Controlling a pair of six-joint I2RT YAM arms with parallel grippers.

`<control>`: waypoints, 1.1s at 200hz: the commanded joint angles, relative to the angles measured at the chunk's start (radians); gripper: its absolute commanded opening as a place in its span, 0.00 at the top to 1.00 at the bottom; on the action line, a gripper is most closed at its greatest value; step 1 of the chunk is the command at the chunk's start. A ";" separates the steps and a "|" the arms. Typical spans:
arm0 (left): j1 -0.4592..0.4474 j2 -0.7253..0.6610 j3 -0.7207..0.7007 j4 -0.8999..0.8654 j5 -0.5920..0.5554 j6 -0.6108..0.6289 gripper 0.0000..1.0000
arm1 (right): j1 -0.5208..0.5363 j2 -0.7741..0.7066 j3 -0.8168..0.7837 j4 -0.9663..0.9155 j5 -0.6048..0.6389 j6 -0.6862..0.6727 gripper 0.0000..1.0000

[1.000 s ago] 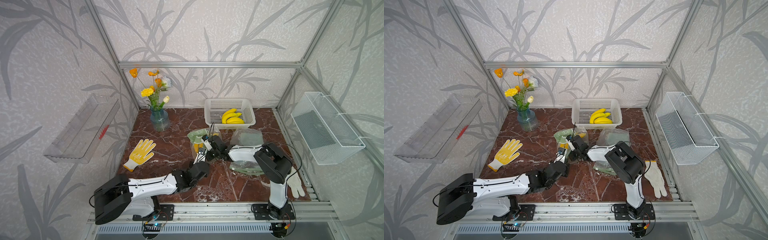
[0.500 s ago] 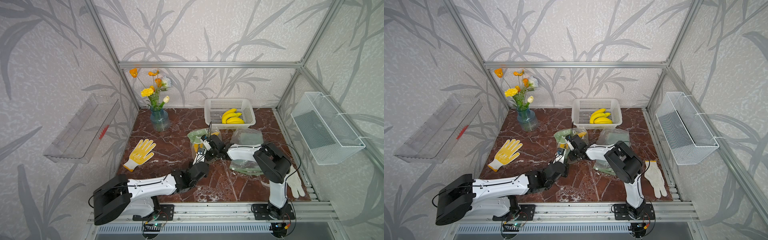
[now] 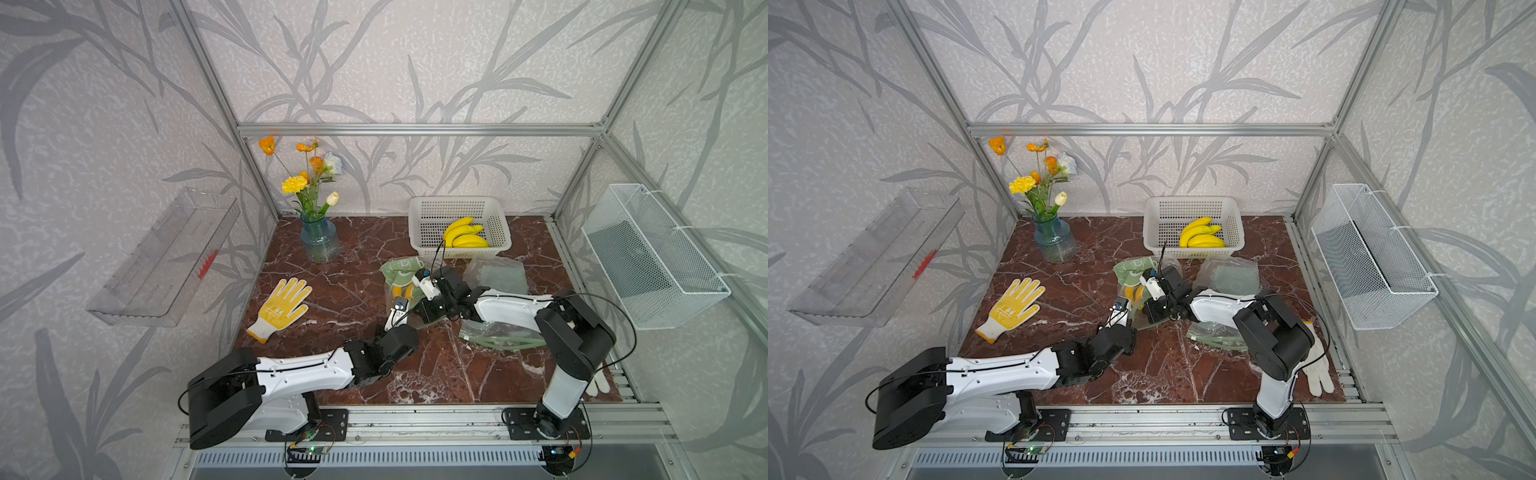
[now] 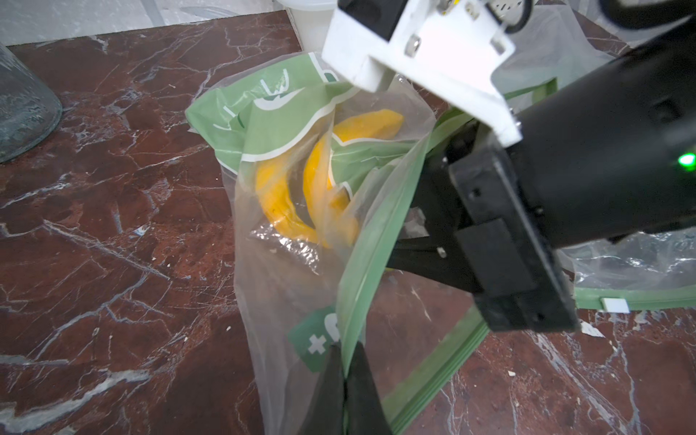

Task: Open the zip-top bag and take out the banana
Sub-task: Pick up the banana from the zipper food storage bag.

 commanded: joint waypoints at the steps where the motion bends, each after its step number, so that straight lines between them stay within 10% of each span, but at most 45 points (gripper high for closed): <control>1: 0.008 0.028 0.038 -0.047 -0.018 -0.011 0.99 | -0.014 -0.046 -0.015 -0.023 -0.072 0.023 0.94; 220: 0.117 0.053 0.101 -0.119 -0.013 0.055 0.98 | -0.009 -0.368 -0.169 -0.178 -0.551 -0.097 0.95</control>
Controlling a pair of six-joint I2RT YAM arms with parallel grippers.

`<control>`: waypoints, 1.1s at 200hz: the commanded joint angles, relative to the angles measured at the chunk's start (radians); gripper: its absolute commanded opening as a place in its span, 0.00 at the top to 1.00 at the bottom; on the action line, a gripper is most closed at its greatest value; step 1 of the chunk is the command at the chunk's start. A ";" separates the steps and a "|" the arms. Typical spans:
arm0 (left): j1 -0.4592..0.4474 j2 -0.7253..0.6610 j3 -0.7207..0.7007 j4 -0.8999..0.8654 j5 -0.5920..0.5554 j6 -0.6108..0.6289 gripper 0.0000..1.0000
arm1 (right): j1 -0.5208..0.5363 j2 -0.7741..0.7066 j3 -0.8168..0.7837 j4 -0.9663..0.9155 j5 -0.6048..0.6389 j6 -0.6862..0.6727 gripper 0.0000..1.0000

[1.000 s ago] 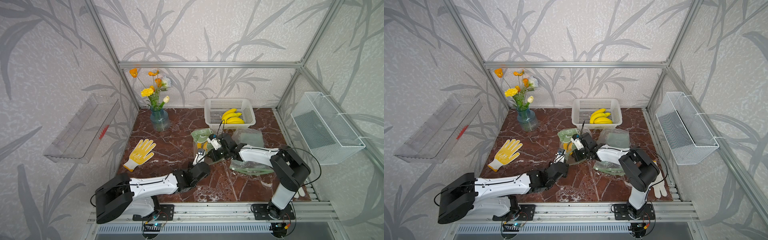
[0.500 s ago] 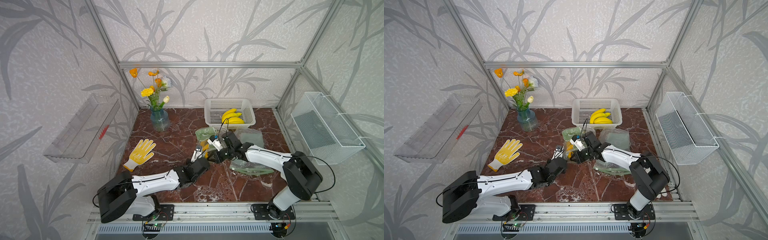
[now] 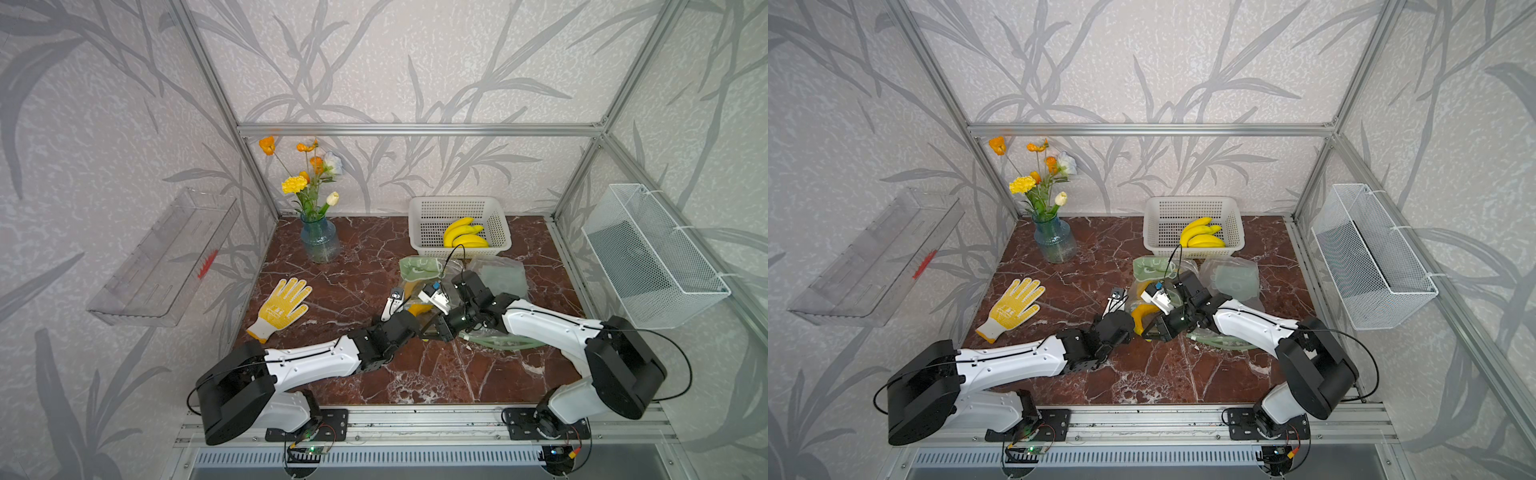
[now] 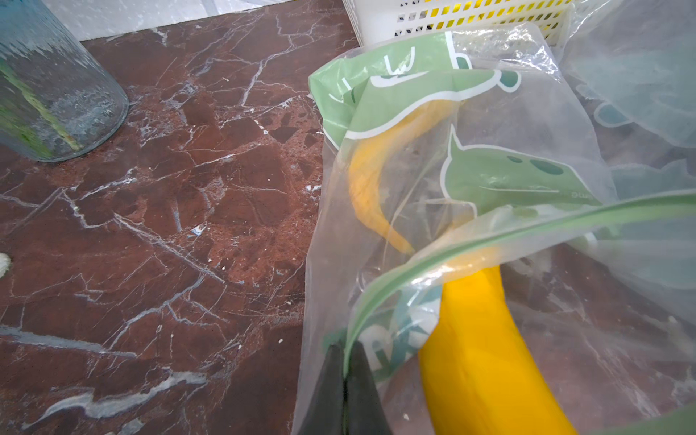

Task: Open the zip-top bag and take out the banana
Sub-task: Pick up the banana from the zipper food storage bag.

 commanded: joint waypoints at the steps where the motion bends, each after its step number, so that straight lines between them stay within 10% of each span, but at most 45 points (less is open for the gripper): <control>1: 0.012 -0.004 0.024 -0.018 0.004 0.031 0.98 | 0.005 -0.071 -0.028 0.006 -0.071 -0.028 0.95; 220: 0.033 -0.061 -0.018 -0.010 0.017 0.052 0.98 | -0.068 -0.576 -0.044 -0.220 -0.122 -0.064 0.96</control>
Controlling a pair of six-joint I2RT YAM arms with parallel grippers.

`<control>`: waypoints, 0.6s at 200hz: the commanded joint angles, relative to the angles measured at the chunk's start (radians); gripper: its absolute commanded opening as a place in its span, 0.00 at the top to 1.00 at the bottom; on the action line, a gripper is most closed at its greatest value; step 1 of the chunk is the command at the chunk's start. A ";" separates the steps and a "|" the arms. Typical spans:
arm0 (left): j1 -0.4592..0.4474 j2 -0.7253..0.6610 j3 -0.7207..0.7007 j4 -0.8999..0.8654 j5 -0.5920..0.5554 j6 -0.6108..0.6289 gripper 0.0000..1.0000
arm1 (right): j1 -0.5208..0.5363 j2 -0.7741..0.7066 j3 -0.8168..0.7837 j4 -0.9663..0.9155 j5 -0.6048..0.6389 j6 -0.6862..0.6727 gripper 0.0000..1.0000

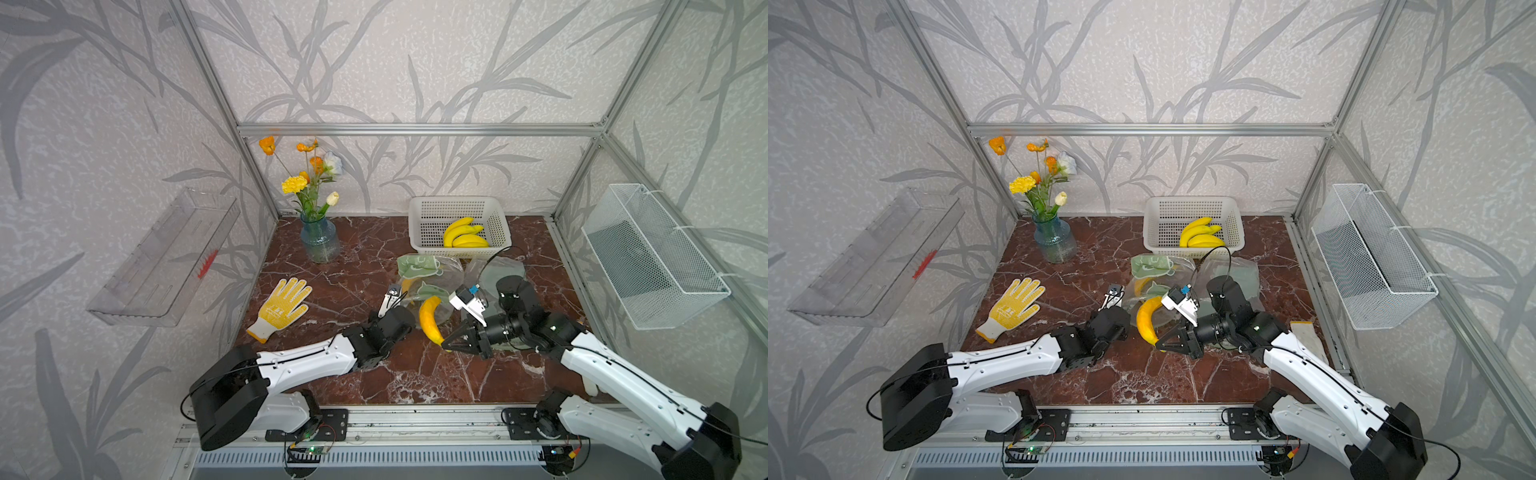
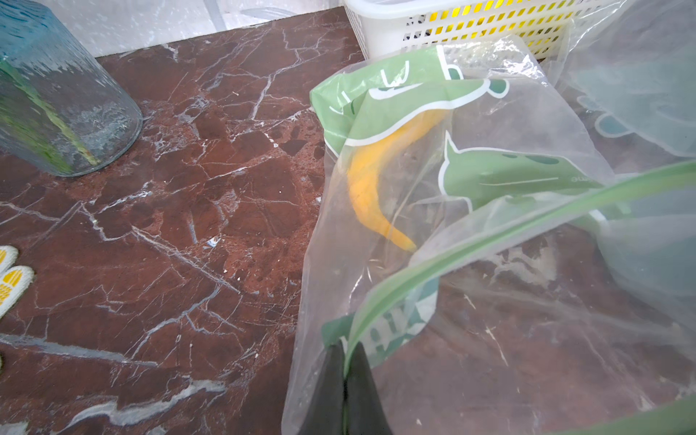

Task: Open the zip-top bag and take out the banana
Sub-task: Pick up the banana from the zipper food storage bag, then place the banana in the basket.

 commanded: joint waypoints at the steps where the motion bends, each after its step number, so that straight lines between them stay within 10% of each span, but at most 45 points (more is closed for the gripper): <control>1: 0.003 -0.018 -0.019 0.001 0.003 0.005 0.98 | -0.020 -0.054 0.025 -0.046 0.022 -0.020 0.96; 62: 0.003 -0.027 -0.037 0.041 0.053 -0.013 0.99 | -0.204 -0.024 0.122 0.052 0.085 -0.034 0.94; 120: 0.002 -0.009 -0.016 0.090 0.139 -0.010 0.99 | -0.326 0.527 0.486 0.087 0.394 -0.162 0.96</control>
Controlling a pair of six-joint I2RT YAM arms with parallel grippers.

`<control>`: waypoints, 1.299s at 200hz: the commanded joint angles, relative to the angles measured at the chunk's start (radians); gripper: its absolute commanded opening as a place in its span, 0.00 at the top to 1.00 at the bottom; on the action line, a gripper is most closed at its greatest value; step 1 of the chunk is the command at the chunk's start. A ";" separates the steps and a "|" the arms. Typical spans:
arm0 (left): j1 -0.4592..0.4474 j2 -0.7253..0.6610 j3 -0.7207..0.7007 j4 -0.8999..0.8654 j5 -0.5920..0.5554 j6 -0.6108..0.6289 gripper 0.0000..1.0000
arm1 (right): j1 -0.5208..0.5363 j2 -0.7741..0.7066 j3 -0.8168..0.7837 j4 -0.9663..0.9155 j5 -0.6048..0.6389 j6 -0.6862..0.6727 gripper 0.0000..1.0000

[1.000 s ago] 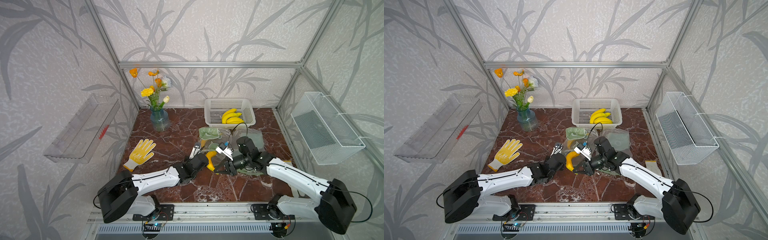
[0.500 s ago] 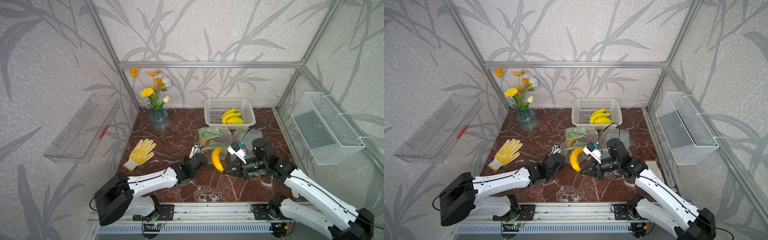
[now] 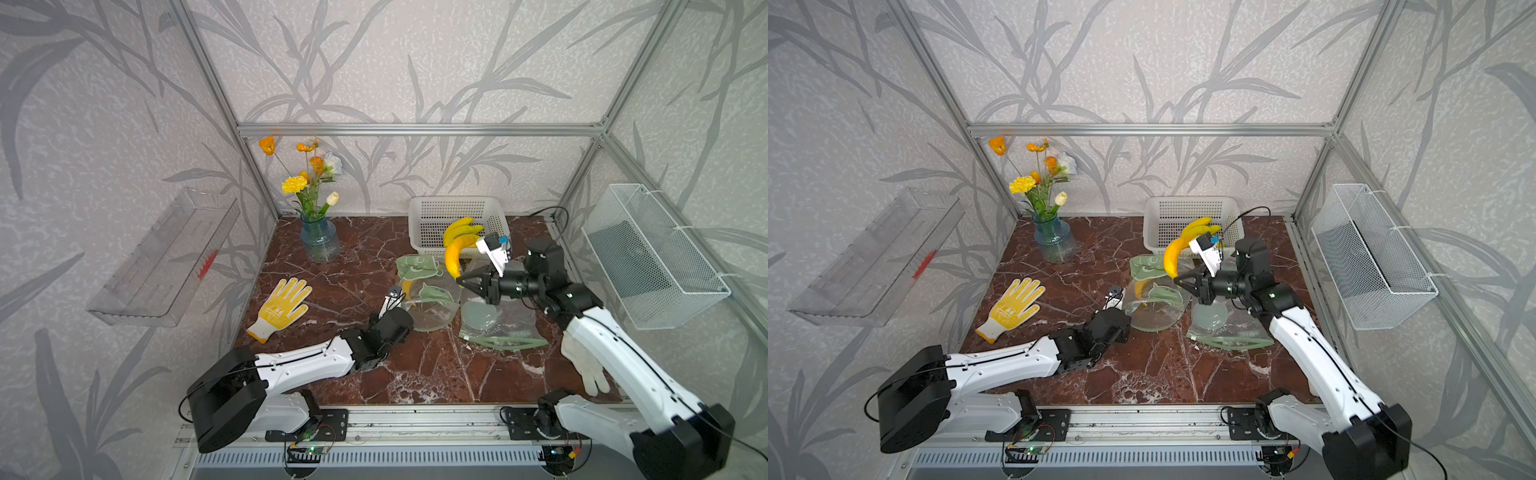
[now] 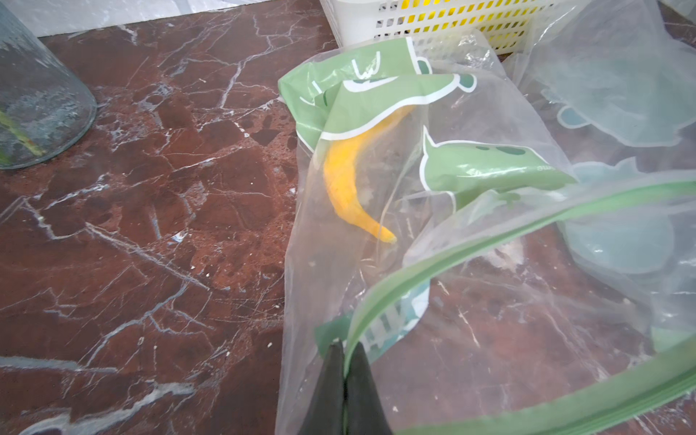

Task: Open the zip-top bag and take out the banana
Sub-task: Place the banana in the basket.

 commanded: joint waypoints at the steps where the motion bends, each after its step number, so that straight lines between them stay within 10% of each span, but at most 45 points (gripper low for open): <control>1: 0.002 0.001 0.015 0.040 0.050 -0.003 0.99 | -0.016 0.199 0.142 0.016 0.191 -0.083 0.96; 83: -0.011 0.039 0.038 0.050 0.072 -0.007 0.99 | -0.073 0.837 0.660 -0.100 0.411 -0.001 0.94; 128: -0.011 0.041 0.037 0.045 0.062 -0.007 0.99 | -0.074 0.892 0.688 -0.133 0.422 0.025 0.64; 180: -0.011 0.036 0.038 0.048 0.059 -0.009 0.99 | -0.074 0.604 0.389 0.100 0.444 0.057 0.37; 260: -0.011 0.041 0.048 0.062 0.057 -0.004 1.00 | 0.127 -0.173 -0.330 0.296 0.502 -0.038 0.39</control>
